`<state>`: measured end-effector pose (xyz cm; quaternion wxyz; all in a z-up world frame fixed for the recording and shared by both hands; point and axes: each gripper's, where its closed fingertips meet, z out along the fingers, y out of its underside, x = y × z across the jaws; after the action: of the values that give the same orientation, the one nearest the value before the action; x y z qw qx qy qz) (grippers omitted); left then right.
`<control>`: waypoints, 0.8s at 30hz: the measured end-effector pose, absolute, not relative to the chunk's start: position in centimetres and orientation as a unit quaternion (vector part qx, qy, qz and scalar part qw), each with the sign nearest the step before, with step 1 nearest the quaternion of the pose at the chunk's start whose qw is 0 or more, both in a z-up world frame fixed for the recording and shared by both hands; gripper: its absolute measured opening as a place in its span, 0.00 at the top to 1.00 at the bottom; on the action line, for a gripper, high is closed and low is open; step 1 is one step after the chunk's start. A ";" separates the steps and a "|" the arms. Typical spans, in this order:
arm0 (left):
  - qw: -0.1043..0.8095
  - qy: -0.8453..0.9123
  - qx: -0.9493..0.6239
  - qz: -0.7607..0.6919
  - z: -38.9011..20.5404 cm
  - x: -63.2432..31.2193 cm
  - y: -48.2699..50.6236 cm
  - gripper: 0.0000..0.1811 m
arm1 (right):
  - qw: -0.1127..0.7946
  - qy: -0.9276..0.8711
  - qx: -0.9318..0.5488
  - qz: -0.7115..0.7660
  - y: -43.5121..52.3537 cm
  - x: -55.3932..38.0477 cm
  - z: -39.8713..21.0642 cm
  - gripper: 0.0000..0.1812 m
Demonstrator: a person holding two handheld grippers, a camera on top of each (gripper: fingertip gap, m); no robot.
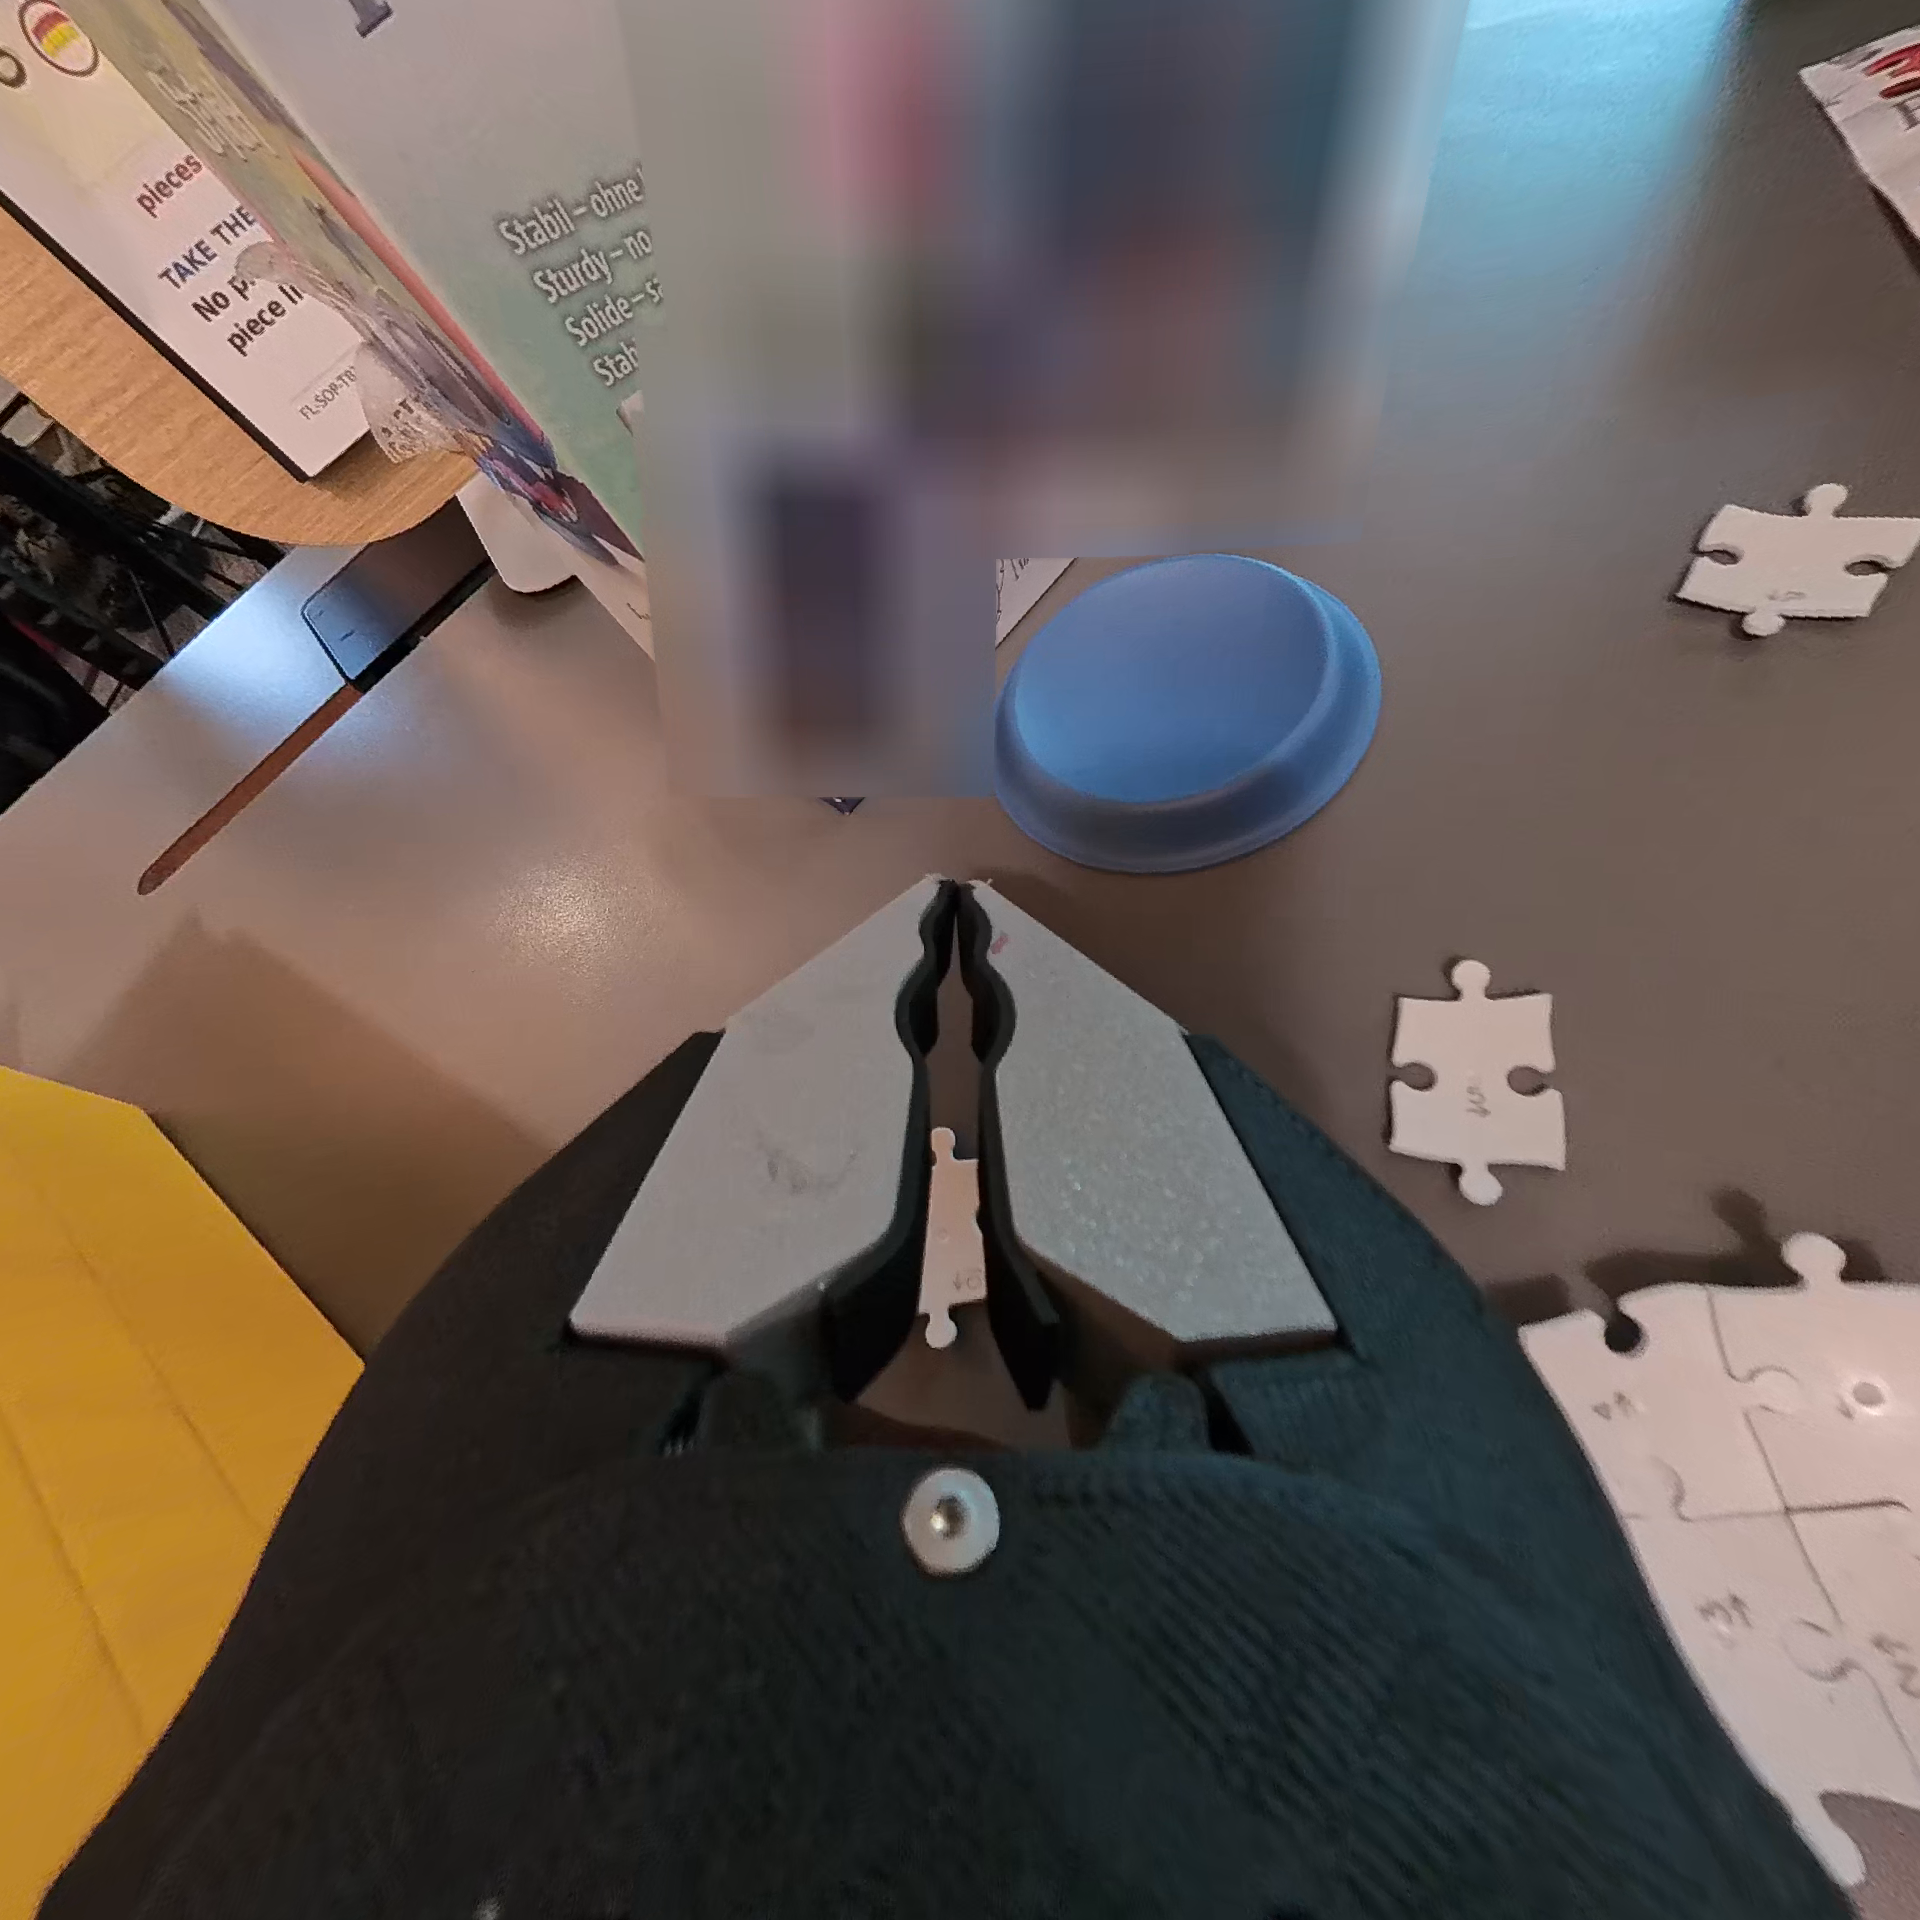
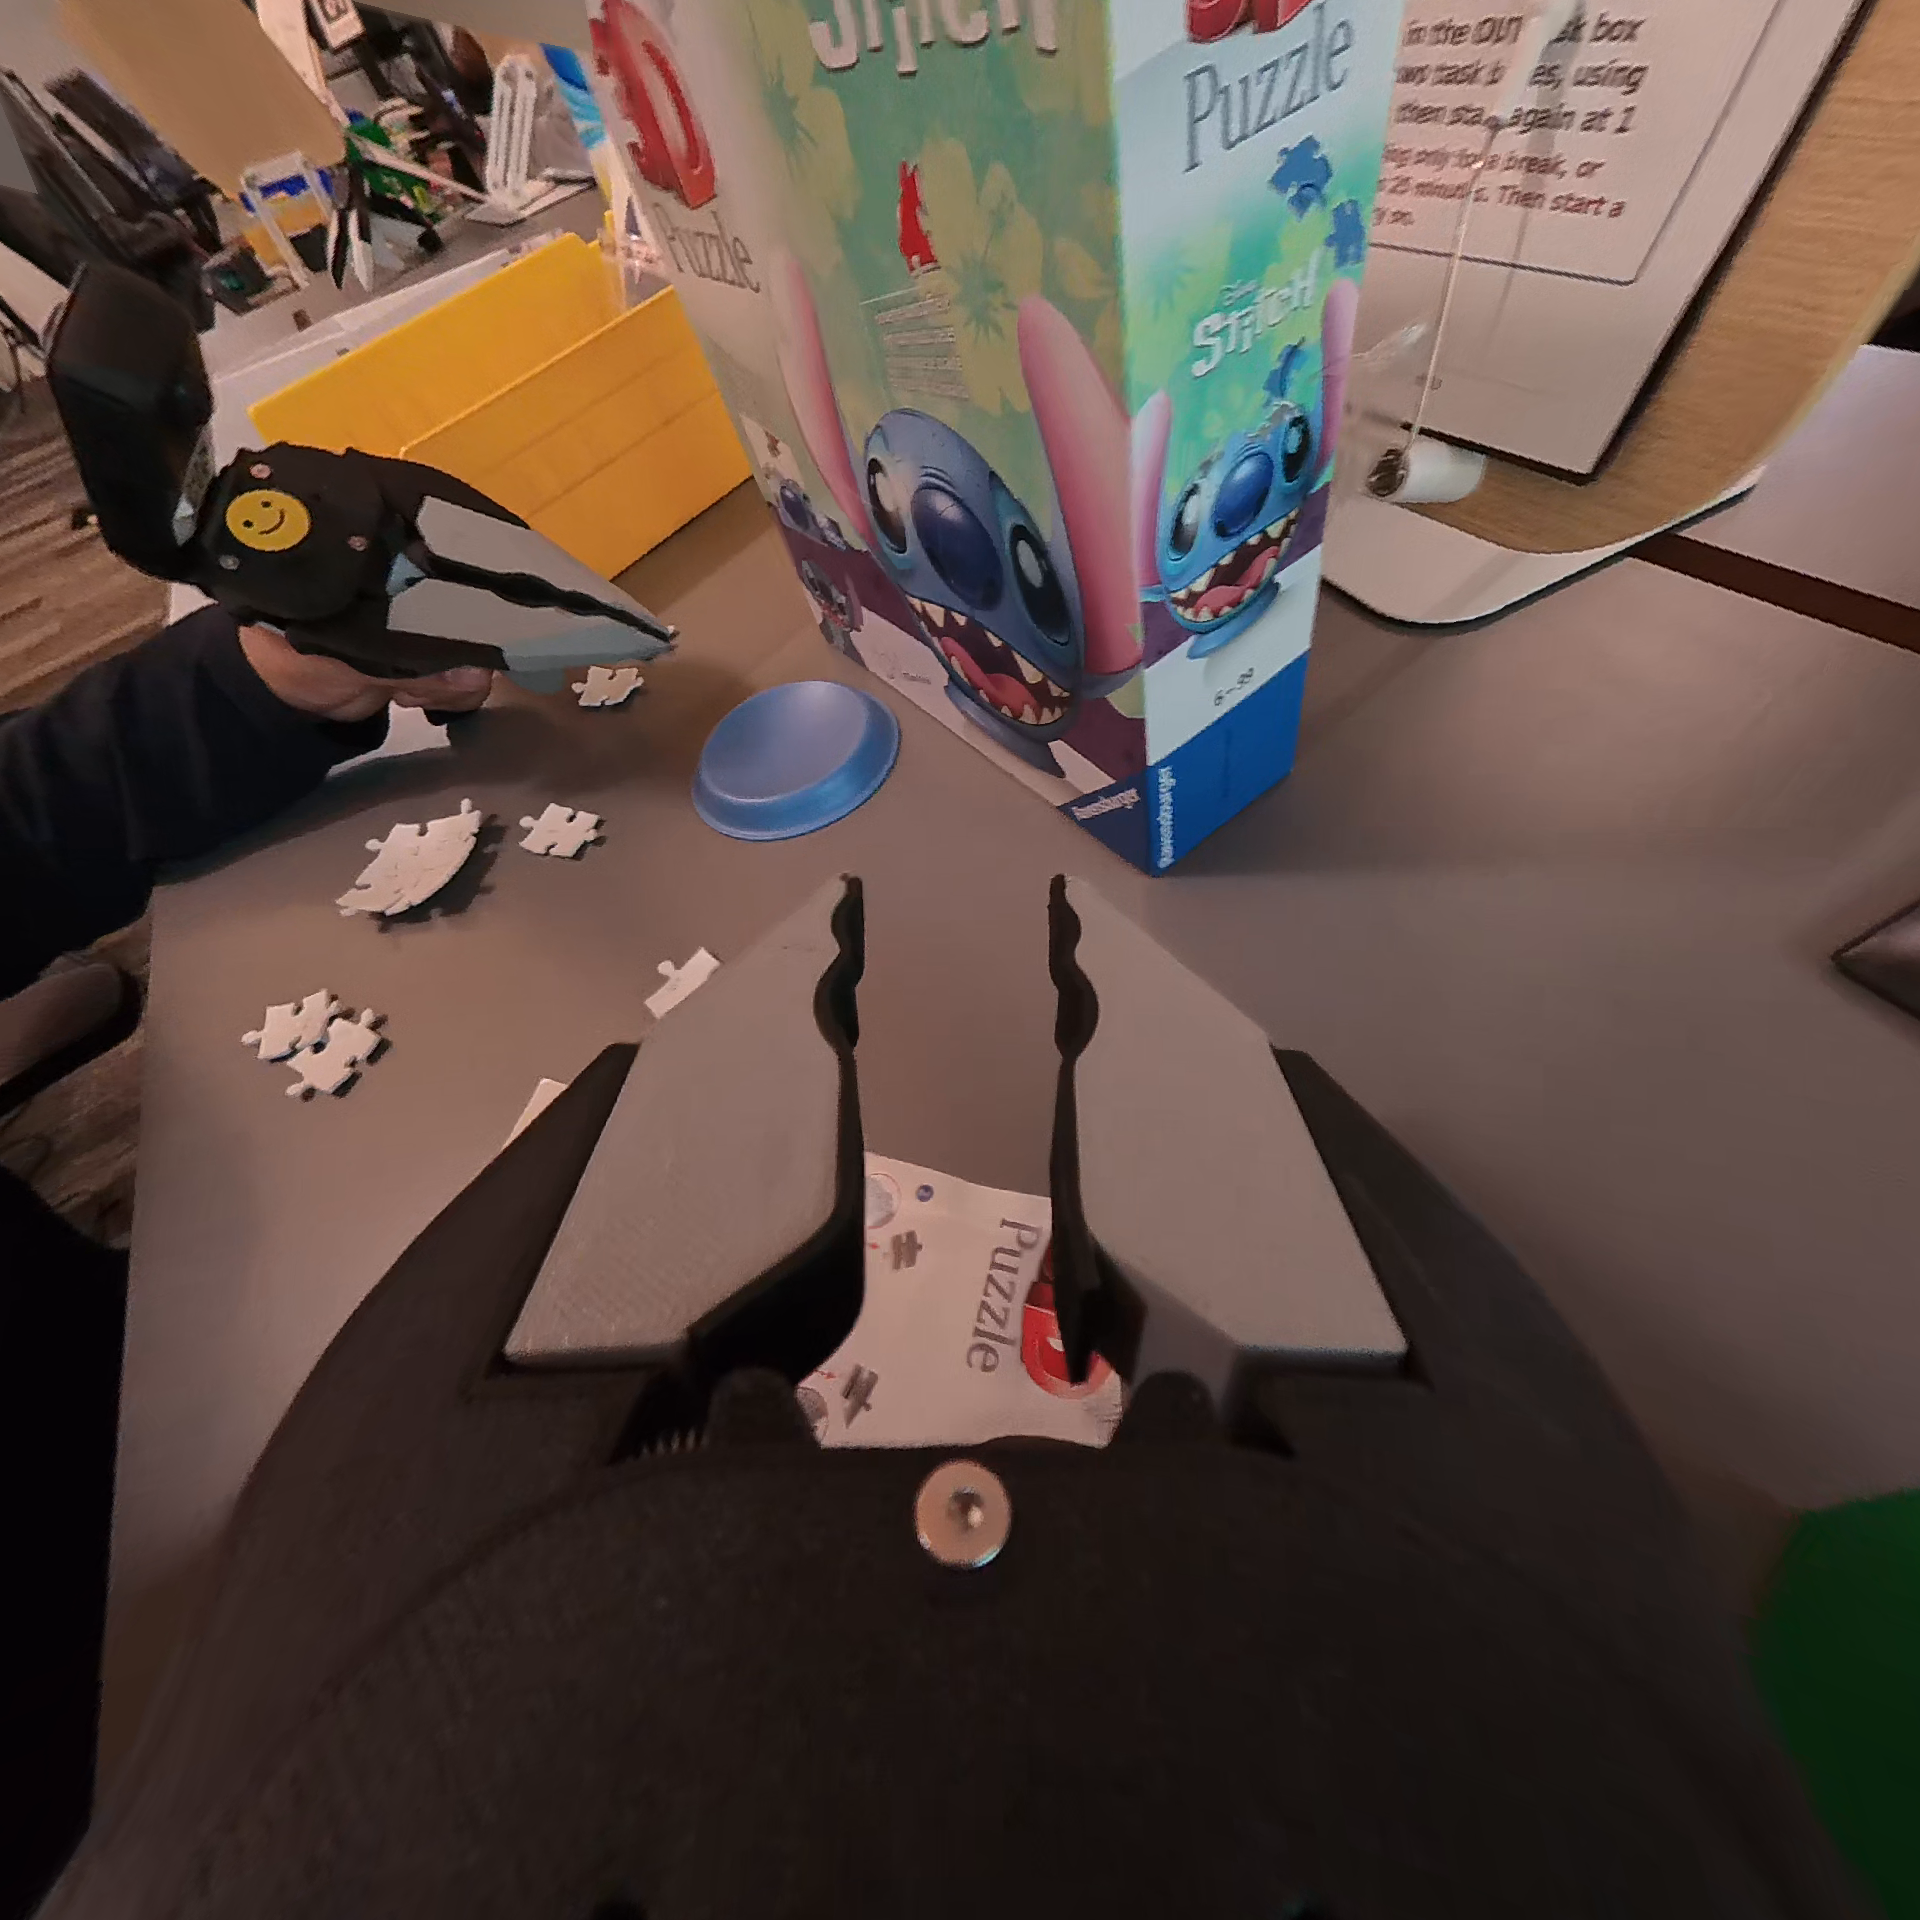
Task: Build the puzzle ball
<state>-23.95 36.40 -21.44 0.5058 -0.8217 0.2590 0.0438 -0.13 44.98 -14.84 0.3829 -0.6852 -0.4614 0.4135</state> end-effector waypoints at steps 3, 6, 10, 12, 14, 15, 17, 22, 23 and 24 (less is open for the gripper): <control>0.478 0.273 -0.834 0.037 -22.4 -23.8 36.1 1.00 | 0.369 -0.487 -0.664 0.431 43.3 -1.2 -15.0 0.79; 0.476 0.263 -0.839 0.039 -22.5 -24.2 36.2 1.00 | 0.348 -0.537 -0.637 0.430 40.8 -2.8 -16.0 0.78; 0.488 0.246 -0.837 0.023 -22.0 -24.5 36.2 1.00 | 0.309 -0.600 -0.616 0.406 38.0 -4.8 -18.2 0.76; 0.489 0.242 -0.838 0.020 -21.9 -24.6 36.2 0.99 | 0.295 -0.623 -0.604 0.400 36.7 -5.9 -18.7 0.75; 0.490 0.243 -0.837 0.020 -21.9 -24.5 36.2 0.98 | 0.285 -0.646 -0.594 0.385 35.6 -7.1 -19.0 0.75; 0.490 0.244 -0.836 0.019 -21.9 -24.5 36.2 0.98 | 0.285 -0.658 -0.592 0.367 35.3 -7.6 -19.2 0.75; 0.491 0.247 -0.835 0.016 -21.8 -24.3 36.0 0.97 | 0.293 -0.677 -0.588 0.331 35.1 -8.5 -19.2 0.75; 0.495 0.249 -0.833 0.006 -21.6 -23.7 35.8 0.97 | 0.294 -0.684 -0.591 0.311 34.9 -9.6 -18.1 0.78; 0.495 0.248 -0.833 0.006 -21.6 -23.8 35.8 0.97 | 0.287 -0.680 -0.590 0.326 34.6 -9.8 -17.8 0.78; 0.495 0.246 -0.833 0.006 -21.5 -23.8 35.8 0.97 | 0.270 -0.679 -0.590 0.343 34.0 -10.0 -17.7 0.78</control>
<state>-23.84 35.80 -21.48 0.4954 -0.8331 0.2460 0.0057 -9.95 34.05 -17.71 0.2704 -0.5904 -0.6789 0.3425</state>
